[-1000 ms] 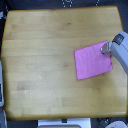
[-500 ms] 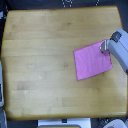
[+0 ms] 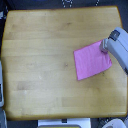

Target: Folding a cloth

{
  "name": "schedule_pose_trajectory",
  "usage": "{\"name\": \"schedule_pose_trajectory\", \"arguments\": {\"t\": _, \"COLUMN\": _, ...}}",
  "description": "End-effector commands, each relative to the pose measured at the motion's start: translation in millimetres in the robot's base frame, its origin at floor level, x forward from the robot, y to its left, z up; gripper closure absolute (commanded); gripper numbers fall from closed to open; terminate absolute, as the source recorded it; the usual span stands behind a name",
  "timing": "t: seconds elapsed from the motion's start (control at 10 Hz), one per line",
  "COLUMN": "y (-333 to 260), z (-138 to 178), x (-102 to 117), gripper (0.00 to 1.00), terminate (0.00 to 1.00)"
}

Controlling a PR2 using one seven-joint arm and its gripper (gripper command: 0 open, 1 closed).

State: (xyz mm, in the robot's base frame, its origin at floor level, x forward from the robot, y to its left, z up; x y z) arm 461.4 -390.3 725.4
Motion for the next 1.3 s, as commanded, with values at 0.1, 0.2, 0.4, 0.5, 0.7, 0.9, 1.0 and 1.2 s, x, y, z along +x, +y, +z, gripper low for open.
{"name": "schedule_pose_trajectory", "arguments": {"t": 0.1, "y": 0, "z": 3, "x": -1, "gripper": 1.0, "terminate": 0.0}}
{"name": "schedule_pose_trajectory", "arguments": {"t": 0.2, "y": 0, "z": 4, "x": 0, "gripper": 1.0, "terminate": 0.0}}
{"name": "schedule_pose_trajectory", "arguments": {"t": 0.4, "y": -6, "z": 10, "x": -6, "gripper": 1.0, "terminate": 0.0}}
{"name": "schedule_pose_trajectory", "arguments": {"t": 0.5, "y": -5, "z": 12, "x": -7, "gripper": 1.0, "terminate": 0.0}}
{"name": "schedule_pose_trajectory", "arguments": {"t": 0.7, "y": -4, "z": 23, "x": -16, "gripper": 1.0, "terminate": 0.0}}
{"name": "schedule_pose_trajectory", "arguments": {"t": 0.9, "y": 10, "z": 50, "x": -7, "gripper": 1.0, "terminate": 0.0}}
{"name": "schedule_pose_trajectory", "arguments": {"t": 1.0, "y": 13, "z": 52, "x": -6, "gripper": 1.0, "terminate": 0.0}}
{"name": "schedule_pose_trajectory", "arguments": {"t": 1.2, "y": 63, "z": 80, "x": 1, "gripper": 1.0, "terminate": 0.0}}
